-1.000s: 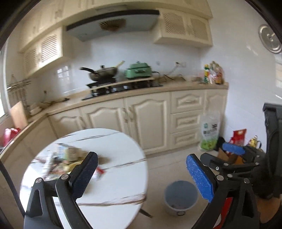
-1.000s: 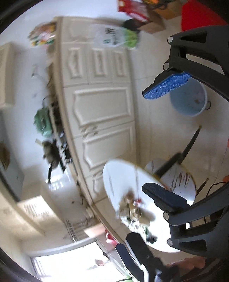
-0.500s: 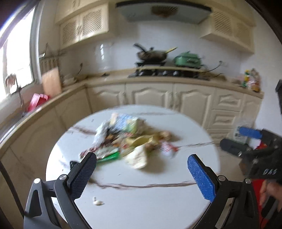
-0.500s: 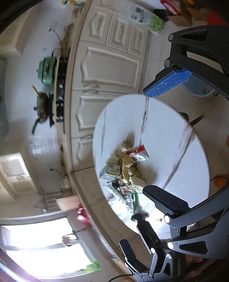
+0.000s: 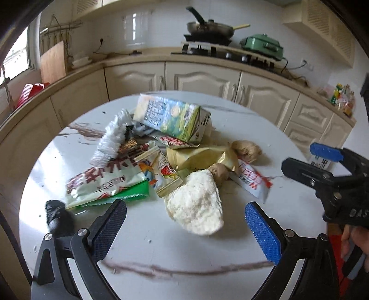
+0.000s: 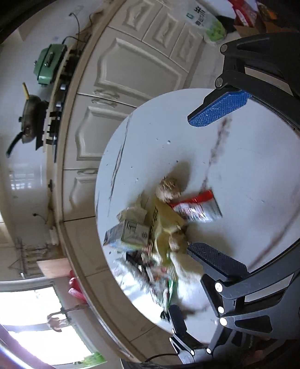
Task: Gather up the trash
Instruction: 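Move both tools back over the trash pile on the table, then grasp the white crumpled lump with the left tool while the right tool grasps ginger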
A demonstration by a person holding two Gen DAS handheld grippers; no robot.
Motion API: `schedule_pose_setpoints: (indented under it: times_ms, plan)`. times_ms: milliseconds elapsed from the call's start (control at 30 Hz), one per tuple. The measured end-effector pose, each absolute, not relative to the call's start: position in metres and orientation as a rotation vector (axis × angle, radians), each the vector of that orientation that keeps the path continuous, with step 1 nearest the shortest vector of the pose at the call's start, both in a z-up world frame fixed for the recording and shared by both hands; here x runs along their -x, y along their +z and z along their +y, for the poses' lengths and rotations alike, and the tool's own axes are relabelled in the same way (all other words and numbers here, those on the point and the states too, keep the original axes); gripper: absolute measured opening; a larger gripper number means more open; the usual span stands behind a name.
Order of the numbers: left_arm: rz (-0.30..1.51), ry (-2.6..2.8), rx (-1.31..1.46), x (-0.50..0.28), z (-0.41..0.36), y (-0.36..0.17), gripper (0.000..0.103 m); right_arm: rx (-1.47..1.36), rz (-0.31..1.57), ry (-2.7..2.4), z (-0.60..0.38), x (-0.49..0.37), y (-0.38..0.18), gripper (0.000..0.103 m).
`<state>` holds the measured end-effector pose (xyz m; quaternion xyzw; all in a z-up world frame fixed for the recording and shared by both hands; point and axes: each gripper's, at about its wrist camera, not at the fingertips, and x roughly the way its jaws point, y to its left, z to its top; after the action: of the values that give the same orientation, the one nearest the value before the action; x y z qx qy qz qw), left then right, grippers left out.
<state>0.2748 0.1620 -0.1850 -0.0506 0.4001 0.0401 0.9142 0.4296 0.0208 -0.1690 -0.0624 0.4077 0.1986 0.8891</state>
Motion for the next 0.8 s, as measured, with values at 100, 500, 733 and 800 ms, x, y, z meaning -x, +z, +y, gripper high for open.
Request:
schedule_pose_setpoints:
  times_ms: [100, 500, 733, 800]
  plan:
    - [0.851, 0.082, 0.097, -0.306, 0.166, -0.184, 0.099, 0.141, 0.865, 0.411, 0.023, -0.447, -0.178, 0.101]
    - [0.884, 0.040, 0.162, -0.391, 0.188, -0.169, 0.051, 0.178, 0.958, 0.470, 0.050, -0.498, -0.211, 0.081]
    - [0.879, 0.053, 0.182, -0.385, 0.200, -0.163, 0.049, 0.193, 0.980, 0.509, 0.055, -0.498, -0.212, 0.033]
    - [0.873, 0.059, 0.194, -0.369, 0.197, -0.156, 0.049, 0.186, 0.972, 0.514, 0.052, -0.492, -0.211, 0.033]
